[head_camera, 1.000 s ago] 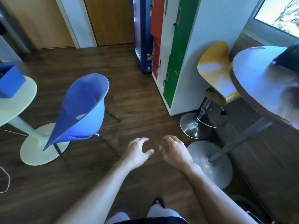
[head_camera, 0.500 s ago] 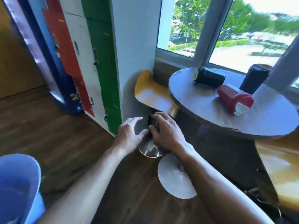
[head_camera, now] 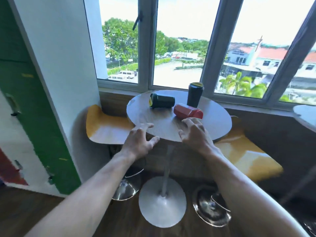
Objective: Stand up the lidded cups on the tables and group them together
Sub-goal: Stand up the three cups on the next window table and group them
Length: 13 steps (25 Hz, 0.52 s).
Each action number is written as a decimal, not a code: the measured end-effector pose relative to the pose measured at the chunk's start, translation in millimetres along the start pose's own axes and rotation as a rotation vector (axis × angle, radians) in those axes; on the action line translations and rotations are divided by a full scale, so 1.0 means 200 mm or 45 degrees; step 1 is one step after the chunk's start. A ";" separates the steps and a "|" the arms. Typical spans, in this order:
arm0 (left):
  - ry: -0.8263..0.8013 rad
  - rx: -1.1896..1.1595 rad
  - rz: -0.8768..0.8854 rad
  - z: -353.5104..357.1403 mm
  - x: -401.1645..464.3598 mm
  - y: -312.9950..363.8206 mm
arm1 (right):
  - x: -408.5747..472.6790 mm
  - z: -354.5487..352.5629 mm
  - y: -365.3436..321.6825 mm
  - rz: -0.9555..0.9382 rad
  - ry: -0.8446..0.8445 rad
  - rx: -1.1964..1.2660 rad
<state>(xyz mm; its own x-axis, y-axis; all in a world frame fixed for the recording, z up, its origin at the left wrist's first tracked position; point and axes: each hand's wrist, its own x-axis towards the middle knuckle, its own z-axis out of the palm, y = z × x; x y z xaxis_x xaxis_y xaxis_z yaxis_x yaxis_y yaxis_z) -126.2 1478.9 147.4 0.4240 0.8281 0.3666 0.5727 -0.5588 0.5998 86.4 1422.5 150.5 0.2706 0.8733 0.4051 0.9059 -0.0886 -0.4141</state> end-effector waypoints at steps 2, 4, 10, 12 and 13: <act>-0.037 0.000 0.066 0.04 0.07 0.04 | 0.06 -0.01 0.08 0.068 0.017 -0.011; -0.043 0.013 0.081 0.08 0.15 0.04 | 0.13 0.00 0.16 0.113 0.038 -0.012; -0.104 0.055 0.046 0.22 0.40 0.07 | 0.36 -0.01 0.40 0.218 0.047 0.086; -0.113 0.080 0.037 0.27 0.49 0.11 | 0.44 0.01 0.47 0.254 -0.003 0.127; -0.124 0.092 0.039 0.29 0.54 0.13 | 0.47 0.02 0.50 0.264 -0.025 0.138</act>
<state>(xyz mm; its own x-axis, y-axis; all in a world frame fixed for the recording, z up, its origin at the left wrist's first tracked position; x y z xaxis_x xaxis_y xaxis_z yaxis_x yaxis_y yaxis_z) -25.6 1551.1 160.5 0.5064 0.8043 0.3110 0.6062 -0.5885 0.5350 201.9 1498.0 144.8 0.4395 0.8513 0.2866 0.7911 -0.2156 -0.5724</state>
